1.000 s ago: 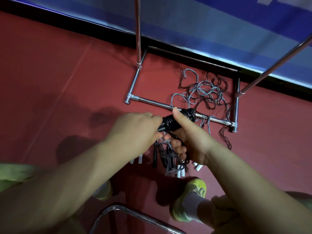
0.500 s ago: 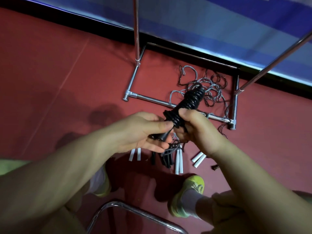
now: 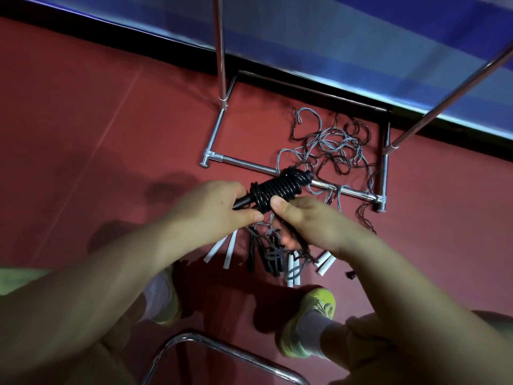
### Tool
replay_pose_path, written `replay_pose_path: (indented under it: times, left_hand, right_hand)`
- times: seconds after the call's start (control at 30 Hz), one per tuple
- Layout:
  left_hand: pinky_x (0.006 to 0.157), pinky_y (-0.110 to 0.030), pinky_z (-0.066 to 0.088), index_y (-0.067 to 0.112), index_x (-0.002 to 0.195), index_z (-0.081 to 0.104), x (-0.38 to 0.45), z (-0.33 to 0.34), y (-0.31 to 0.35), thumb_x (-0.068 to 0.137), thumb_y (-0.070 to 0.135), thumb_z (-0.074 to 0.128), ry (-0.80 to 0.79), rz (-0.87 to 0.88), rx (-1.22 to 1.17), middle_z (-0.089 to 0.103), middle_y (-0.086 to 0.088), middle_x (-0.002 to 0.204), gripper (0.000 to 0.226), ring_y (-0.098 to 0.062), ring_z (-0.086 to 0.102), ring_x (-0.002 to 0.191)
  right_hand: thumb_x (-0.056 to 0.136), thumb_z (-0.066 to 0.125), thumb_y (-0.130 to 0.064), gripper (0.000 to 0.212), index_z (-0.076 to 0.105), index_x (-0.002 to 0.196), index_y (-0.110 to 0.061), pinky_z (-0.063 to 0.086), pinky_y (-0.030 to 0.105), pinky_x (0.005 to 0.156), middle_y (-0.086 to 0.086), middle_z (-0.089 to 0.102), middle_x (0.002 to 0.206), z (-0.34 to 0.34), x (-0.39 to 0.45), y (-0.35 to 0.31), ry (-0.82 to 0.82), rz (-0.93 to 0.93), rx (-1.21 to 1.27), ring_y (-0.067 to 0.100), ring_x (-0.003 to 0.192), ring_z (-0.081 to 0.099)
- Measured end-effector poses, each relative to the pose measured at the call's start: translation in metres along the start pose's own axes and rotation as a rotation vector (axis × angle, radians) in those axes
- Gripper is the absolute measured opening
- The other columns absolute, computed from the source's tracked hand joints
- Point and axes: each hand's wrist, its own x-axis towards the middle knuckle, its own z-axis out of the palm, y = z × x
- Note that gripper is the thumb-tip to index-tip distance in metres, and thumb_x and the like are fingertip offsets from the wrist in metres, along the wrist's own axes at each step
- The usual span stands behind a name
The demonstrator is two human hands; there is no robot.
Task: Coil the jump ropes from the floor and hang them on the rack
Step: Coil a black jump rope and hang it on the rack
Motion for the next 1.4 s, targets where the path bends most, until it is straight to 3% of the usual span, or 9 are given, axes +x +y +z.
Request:
replay_pose_path:
  times: [0.2, 0.33, 0.47, 0.67, 0.83, 0.93, 1.13, 1.27, 1.4]
  left_hand:
    - [0.06, -0.041, 0.047, 0.021, 0.072, 0.057, 0.002, -0.005, -0.003, 0.077, 0.047, 0.069, 0.092, 0.029, -0.151, 0.065, 0.001, 0.067, 0.029, -0.021, 0.062, 0.064]
    - [0.052, -0.029, 0.034, 0.027, 0.067, 0.052, 0.002, -0.009, -0.001, 0.074, 0.041, 0.074, 0.166, 0.046, -0.229, 0.053, 0.008, 0.055, 0.027, -0.009, 0.049, 0.052]
    - [0.053, -0.022, 0.035, 0.024, 0.075, 0.057, 0.003, -0.013, -0.002, 0.078, 0.033, 0.072, 0.036, 0.016, -0.391, 0.068, 0.006, 0.062, 0.018, -0.001, 0.058, 0.052]
    - [0.054, -0.031, 0.033, 0.023, 0.083, 0.047, -0.004, -0.01, 0.0, 0.083, 0.04, 0.066, 0.157, 0.143, 0.034, 0.048, 0.007, 0.064, 0.026, -0.014, 0.048, 0.061]
    - [0.06, -0.032, 0.03, 0.021, 0.094, 0.048, -0.004, -0.006, 0.003, 0.085, 0.052, 0.056, 0.152, 0.216, 0.226, 0.041, 0.01, 0.073, 0.033, -0.021, 0.052, 0.08]
    - [0.064, -0.033, 0.037, 0.021, 0.1, 0.05, -0.006, -0.007, 0.004, 0.082, 0.057, 0.047, 0.152, 0.233, 0.215, 0.05, 0.009, 0.083, 0.041, -0.021, 0.055, 0.086]
    - [0.074, -0.035, 0.045, 0.023, 0.107, 0.055, -0.007, -0.008, 0.006, 0.086, 0.055, 0.049, 0.175, 0.318, 0.263, 0.058, 0.007, 0.094, 0.038, -0.019, 0.056, 0.09]
    - [0.075, -0.031, 0.05, 0.028, 0.094, 0.061, -0.007, -0.004, 0.008, 0.066, 0.066, 0.065, -0.044, 0.121, -0.306, 0.068, 0.012, 0.085, 0.048, -0.007, 0.064, 0.078]
    - [0.074, -0.036, 0.055, 0.008, 0.1, 0.064, -0.005, -0.007, 0.011, 0.066, 0.064, 0.071, -0.254, -0.108, -0.783, 0.074, -0.005, 0.088, 0.066, -0.02, 0.071, 0.083]
  right_hand:
    - [0.089, 0.045, -0.059, 0.055, 0.053, 0.058, -0.014, 0.043, 0.028, 0.058, 0.006, 0.054, 0.052, -0.001, 0.003, 0.001, 0.206, -0.082, -0.08, 0.015, 0.045, 0.05]
    - [0.098, 0.046, -0.039, 0.046, 0.052, 0.058, -0.018, 0.031, 0.015, 0.043, -0.009, 0.039, 0.038, 0.001, 0.004, 0.001, 0.229, -0.217, 0.003, 0.004, 0.036, 0.035]
    - [0.1, 0.045, -0.031, 0.041, 0.053, 0.062, -0.019, 0.029, 0.015, 0.046, -0.014, 0.043, 0.04, 0.001, 0.004, 0.003, 0.195, -0.26, 0.05, 0.001, 0.038, 0.035]
    - [0.08, 0.035, -0.081, 0.083, 0.065, 0.09, -0.003, 0.033, 0.021, 0.047, 0.006, 0.048, 0.064, 0.007, 0.005, 0.005, -0.005, -0.083, 0.286, 0.014, 0.05, 0.041]
    - [0.082, 0.049, -0.07, 0.065, 0.064, 0.09, -0.007, 0.027, 0.028, 0.049, 0.014, 0.046, 0.071, 0.013, 0.009, 0.003, 0.01, -0.041, 0.464, 0.015, 0.05, 0.035]
    - [0.094, 0.041, -0.054, 0.045, 0.058, 0.091, -0.013, 0.025, 0.027, 0.051, 0.0, 0.054, 0.061, 0.012, 0.01, 0.003, -0.01, -0.039, 0.551, 0.013, 0.054, 0.036]
    - [0.084, 0.032, -0.072, 0.063, 0.054, 0.07, -0.015, 0.026, 0.025, 0.05, -0.003, 0.043, 0.055, 0.009, 0.007, 0.0, -0.115, 0.098, 0.585, 0.013, 0.049, 0.031]
    - [0.074, 0.044, -0.061, 0.047, 0.054, 0.077, -0.015, 0.021, 0.031, 0.054, 0.003, 0.042, 0.061, 0.01, 0.013, 0.003, -0.008, 0.001, 0.666, 0.015, 0.052, 0.03]
    - [0.067, 0.05, -0.055, 0.04, 0.054, 0.074, -0.015, 0.031, 0.032, 0.057, 0.005, 0.05, 0.062, 0.007, 0.012, 0.005, 0.051, -0.094, 0.59, 0.018, 0.059, 0.04]
